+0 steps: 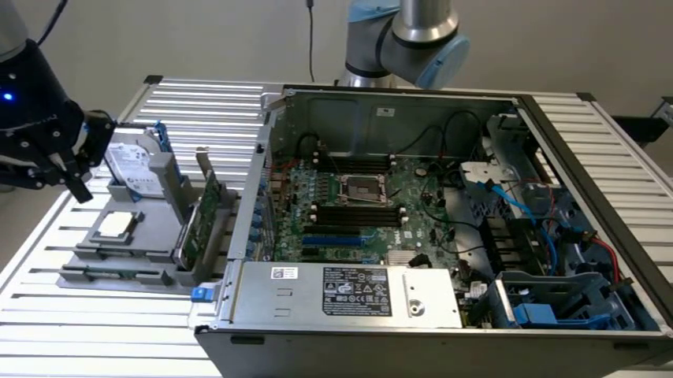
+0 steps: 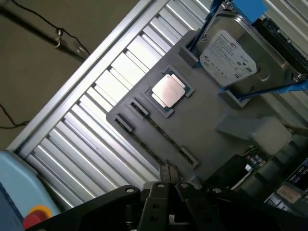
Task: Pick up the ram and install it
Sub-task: 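Pick up the ram and move it above insertion slot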
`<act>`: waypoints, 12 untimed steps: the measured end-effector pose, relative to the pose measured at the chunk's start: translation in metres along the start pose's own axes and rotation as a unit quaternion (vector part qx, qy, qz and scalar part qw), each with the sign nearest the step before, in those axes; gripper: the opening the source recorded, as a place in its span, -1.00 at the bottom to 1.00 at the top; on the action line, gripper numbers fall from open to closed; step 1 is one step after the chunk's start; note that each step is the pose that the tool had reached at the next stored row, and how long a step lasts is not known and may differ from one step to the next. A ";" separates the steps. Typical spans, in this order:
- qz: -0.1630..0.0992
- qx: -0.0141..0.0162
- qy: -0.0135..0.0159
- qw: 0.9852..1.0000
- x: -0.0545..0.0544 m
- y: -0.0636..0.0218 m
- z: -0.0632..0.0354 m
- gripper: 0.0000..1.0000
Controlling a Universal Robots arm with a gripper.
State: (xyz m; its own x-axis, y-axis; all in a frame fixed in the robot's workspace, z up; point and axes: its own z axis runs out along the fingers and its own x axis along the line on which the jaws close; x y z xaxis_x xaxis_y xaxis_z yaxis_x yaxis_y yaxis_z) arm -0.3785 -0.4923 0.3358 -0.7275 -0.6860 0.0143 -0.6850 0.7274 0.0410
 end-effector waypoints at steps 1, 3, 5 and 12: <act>-0.009 0.000 0.000 1.000 0.000 0.0000 0.0001 -0.79; -0.027 0.000 0.001 1.000 0.000 0.0000 0.0003 -0.79; -0.046 0.001 0.002 0.999 0.000 0.0000 0.0004 -0.79; -0.109 0.002 0.004 0.994 0.000 0.0000 0.0009 -0.79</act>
State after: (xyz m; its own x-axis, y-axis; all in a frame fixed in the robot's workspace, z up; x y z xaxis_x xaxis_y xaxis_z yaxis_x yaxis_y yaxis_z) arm -0.3785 -0.4923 0.3349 -0.5615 -0.8274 0.0143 -0.8264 0.5615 0.0410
